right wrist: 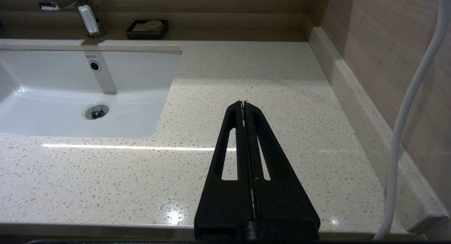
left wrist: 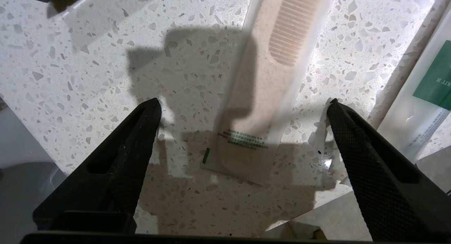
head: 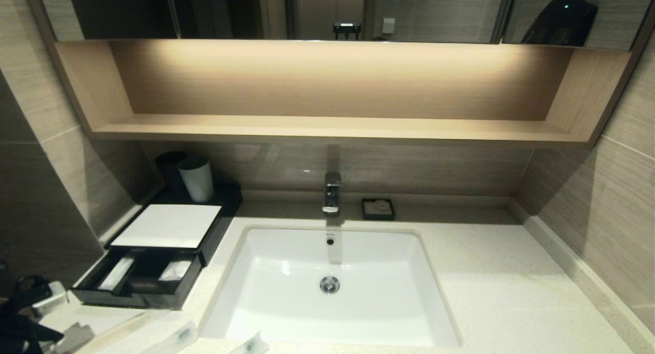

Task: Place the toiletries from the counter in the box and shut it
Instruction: Pick up the bathroom toiletry

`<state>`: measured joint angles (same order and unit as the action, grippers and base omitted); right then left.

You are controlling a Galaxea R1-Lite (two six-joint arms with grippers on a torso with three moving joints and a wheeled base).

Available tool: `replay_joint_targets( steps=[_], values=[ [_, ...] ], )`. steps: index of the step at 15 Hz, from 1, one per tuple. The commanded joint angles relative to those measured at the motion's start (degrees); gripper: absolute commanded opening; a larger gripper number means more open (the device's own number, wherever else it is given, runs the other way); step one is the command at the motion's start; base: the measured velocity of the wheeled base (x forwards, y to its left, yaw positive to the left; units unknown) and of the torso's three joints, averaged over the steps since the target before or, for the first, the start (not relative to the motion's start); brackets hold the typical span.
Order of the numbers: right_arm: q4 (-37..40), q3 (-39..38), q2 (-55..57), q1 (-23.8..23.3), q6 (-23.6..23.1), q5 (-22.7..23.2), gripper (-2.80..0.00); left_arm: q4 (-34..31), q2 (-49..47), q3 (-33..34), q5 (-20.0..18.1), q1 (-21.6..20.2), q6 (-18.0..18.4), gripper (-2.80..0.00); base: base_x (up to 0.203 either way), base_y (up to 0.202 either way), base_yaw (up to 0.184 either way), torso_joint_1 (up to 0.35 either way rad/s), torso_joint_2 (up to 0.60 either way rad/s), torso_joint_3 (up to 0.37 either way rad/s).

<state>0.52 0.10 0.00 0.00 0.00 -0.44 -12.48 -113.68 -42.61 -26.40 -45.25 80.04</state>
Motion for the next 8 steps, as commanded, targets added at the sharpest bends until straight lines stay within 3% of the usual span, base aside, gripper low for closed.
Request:
replay_joint_targets(
  steps=[1, 2, 3, 8],
  values=[
    [0.0, 0.0, 0.0, 0.0, 0.0, 0.0, -2.80, 0.1, -0.1, 0.1, -0.2, 0.0, 0.5, 0.00, 0.000, 0.000, 0.000, 0.000, 0.00, 0.000],
    [0.0, 0.0, 0.0, 0.0, 0.0, 0.0, -2.80, 0.2, -0.1, 0.0, -0.2, 0.0, 0.5, 0.00, 0.000, 0.000, 0.000, 0.000, 0.00, 0.000],
    [0.0, 0.0, 0.0, 0.0, 0.0, 0.0, -2.80, 0.2, 0.0, 0.0, -0.2, 0.0, 0.5, -2.80, 0.000, 0.000, 0.000, 0.000, 0.00, 0.000],
    [0.0, 0.0, 0.0, 0.0, 0.0, 0.0, -2.80, 0.5, -0.1, 0.1, -0.1, 0.0, 0.5, -2.80, 0.000, 0.000, 0.000, 0.000, 0.00, 0.000]
  ],
)
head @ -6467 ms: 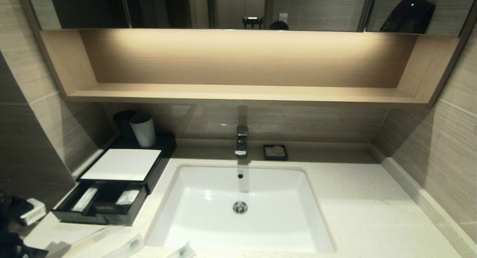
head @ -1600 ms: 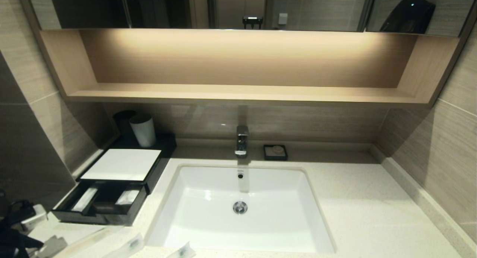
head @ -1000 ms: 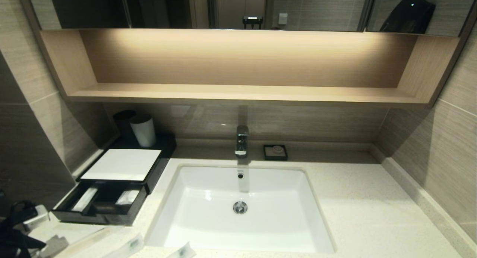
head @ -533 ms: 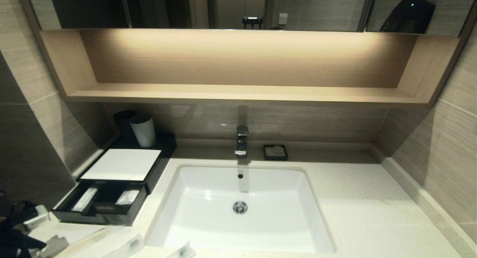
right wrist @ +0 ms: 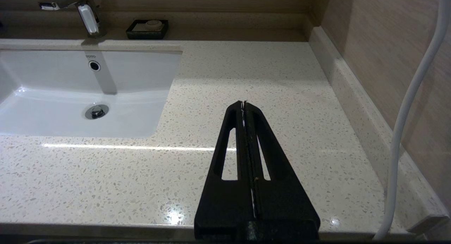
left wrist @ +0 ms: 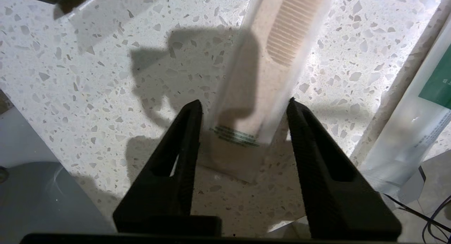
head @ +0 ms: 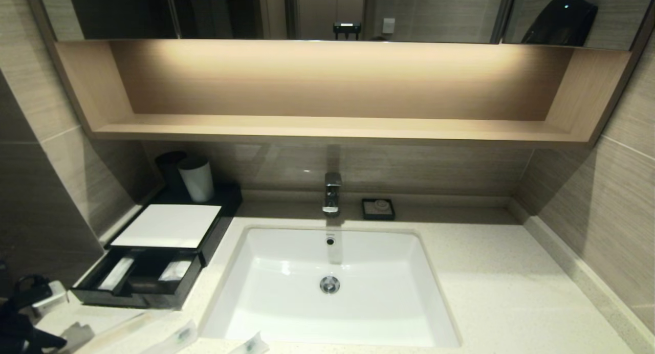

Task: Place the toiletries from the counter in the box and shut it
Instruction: Pick up the bathroom toiletry

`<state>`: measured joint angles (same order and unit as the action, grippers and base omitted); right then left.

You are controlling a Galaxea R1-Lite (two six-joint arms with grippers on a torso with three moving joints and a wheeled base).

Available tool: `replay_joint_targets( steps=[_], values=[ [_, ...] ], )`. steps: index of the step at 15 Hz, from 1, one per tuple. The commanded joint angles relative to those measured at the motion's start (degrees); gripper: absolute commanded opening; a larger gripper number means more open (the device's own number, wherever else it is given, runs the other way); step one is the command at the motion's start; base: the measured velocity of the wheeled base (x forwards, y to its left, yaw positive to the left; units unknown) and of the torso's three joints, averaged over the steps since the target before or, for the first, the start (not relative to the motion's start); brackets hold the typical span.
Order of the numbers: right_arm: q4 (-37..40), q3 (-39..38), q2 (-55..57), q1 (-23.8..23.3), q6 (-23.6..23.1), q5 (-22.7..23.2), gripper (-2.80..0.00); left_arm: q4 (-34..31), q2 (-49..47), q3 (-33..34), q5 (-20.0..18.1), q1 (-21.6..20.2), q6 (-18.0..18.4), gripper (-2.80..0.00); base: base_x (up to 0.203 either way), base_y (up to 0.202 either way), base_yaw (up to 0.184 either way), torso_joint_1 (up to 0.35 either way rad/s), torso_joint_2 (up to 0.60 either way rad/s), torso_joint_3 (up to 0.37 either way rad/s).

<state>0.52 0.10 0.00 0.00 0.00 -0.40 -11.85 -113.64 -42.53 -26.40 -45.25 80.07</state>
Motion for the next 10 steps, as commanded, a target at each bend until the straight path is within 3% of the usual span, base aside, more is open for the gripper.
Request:
replay_joint_targets(
  steps=[1, 10],
  values=[
    [0.0, 0.0, 0.0, 0.0, 0.0, 0.0, -2.80, -0.1, -0.1, 0.0, -0.1, 0.0, 0.4, -2.80, 0.000, 0.000, 0.000, 0.000, 0.00, 0.000],
    [0.0, 0.0, 0.0, 0.0, 0.0, 0.0, -2.80, -0.2, 0.2, 0.0, 0.0, -0.1, 0.7, -2.80, 0.000, 0.000, 0.000, 0.000, 0.00, 0.000]
  ],
)
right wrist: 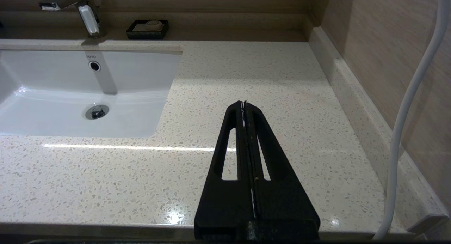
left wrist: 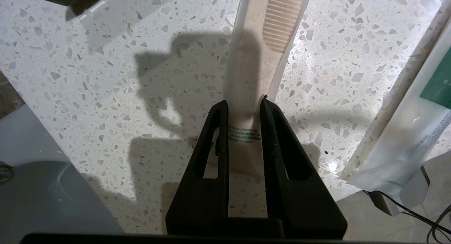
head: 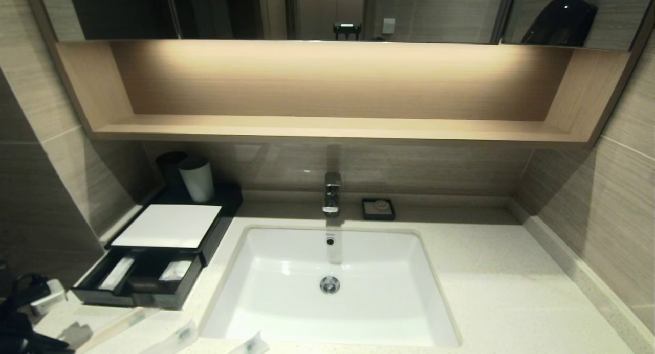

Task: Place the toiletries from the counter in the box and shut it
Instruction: Pick up the bathroom toiletry

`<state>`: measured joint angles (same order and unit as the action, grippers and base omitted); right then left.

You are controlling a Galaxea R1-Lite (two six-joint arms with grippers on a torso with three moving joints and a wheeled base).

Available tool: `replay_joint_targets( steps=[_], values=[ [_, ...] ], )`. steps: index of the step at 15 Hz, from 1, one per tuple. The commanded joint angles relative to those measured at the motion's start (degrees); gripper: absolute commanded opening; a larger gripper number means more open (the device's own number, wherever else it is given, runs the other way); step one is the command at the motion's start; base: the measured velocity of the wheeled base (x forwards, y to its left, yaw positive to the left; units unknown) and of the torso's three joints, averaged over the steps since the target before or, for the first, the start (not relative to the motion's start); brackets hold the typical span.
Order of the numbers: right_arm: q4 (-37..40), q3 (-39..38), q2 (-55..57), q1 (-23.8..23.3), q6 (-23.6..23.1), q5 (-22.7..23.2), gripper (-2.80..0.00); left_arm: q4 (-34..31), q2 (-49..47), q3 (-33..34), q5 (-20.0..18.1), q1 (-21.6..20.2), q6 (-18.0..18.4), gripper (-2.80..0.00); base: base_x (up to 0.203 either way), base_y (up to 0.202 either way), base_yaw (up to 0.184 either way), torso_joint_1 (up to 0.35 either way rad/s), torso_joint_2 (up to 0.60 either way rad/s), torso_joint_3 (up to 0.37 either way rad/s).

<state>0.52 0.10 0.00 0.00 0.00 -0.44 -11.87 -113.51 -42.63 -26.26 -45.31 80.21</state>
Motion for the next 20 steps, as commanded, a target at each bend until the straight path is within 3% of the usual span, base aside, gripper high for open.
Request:
replay_joint_targets(
  steps=[1, 8, 20],
  values=[
    [0.0, 0.0, 0.0, 0.0, 0.0, 0.0, -2.80, -0.2, 0.1, 0.1, -0.1, 0.0, 0.6, -2.80, 0.000, 0.000, 0.000, 0.000, 0.00, 0.000],
    [0.0, 0.0, 0.0, 0.0, 0.0, 0.0, -2.80, -0.7, 1.8, 1.1, 0.3, -1.0, 1.8, -2.80, 0.000, 0.000, 0.000, 0.000, 0.00, 0.000],
    [0.0, 0.0, 0.0, 0.0, 0.0, 0.0, -2.80, -0.9, 5.5, 4.8, 0.5, -7.9, 3.7, -2.80, 0.000, 0.000, 0.000, 0.000, 0.00, 0.000]
  ],
)
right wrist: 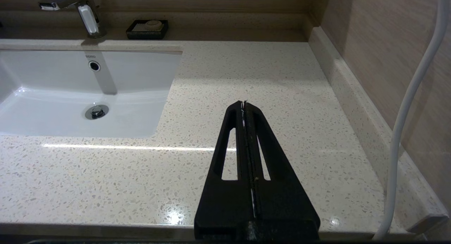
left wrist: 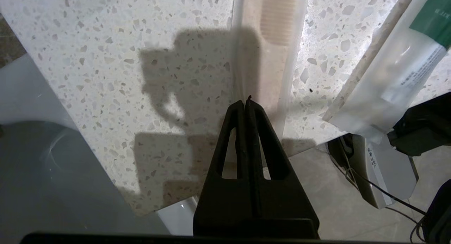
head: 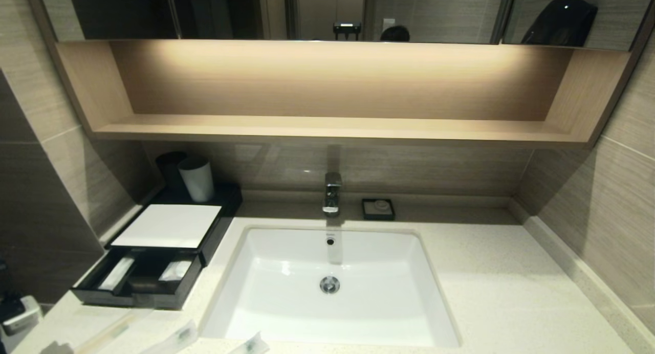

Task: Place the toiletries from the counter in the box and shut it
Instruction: Pick up the bathroom toiletry

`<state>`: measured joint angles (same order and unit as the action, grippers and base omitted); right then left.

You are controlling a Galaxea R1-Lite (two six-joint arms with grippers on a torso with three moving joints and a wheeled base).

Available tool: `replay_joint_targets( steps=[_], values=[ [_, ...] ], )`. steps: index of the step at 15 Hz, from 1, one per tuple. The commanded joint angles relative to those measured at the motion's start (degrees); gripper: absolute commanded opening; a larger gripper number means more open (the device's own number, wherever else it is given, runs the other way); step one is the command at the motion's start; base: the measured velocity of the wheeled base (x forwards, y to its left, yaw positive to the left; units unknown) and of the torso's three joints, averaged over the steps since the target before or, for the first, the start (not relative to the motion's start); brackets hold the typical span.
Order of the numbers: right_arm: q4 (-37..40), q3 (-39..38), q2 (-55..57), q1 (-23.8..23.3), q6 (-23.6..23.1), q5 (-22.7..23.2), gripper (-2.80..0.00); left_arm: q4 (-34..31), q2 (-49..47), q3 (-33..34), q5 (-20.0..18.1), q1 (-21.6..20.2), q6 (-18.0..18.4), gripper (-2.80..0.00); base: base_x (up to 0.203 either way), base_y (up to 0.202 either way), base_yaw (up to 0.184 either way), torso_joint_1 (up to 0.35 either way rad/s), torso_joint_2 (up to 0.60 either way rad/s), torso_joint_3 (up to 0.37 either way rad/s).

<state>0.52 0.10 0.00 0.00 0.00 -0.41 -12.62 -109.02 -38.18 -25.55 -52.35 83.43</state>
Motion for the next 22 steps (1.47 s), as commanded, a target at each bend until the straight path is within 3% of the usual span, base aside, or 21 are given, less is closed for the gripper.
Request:
replay_joint_targets(
  steps=[1, 8, 22],
  values=[
    [0.0, 0.0, 0.0, 0.0, 0.0, 0.0, -2.80, -0.1, 1.5, 0.8, -0.2, -1.5, 0.5, -2.80, 0.000, 0.000, 0.000, 0.000, 0.00, 0.000],
    [0.0, 0.0, 0.0, 0.0, 0.0, 0.0, -2.80, -0.2, 1.7, 2.2, 0.5, -5.0, -0.6, -2.80, 0.000, 0.000, 0.000, 0.000, 0.00, 0.000],
    [0.0, 0.0, 0.0, 0.0, 0.0, 0.0, -2.80, -3.3, 6.4, 4.0, 2.1, -5.2, -1.7, -2.80, 0.000, 0.000, 0.000, 0.000, 0.00, 0.000]
  ],
)
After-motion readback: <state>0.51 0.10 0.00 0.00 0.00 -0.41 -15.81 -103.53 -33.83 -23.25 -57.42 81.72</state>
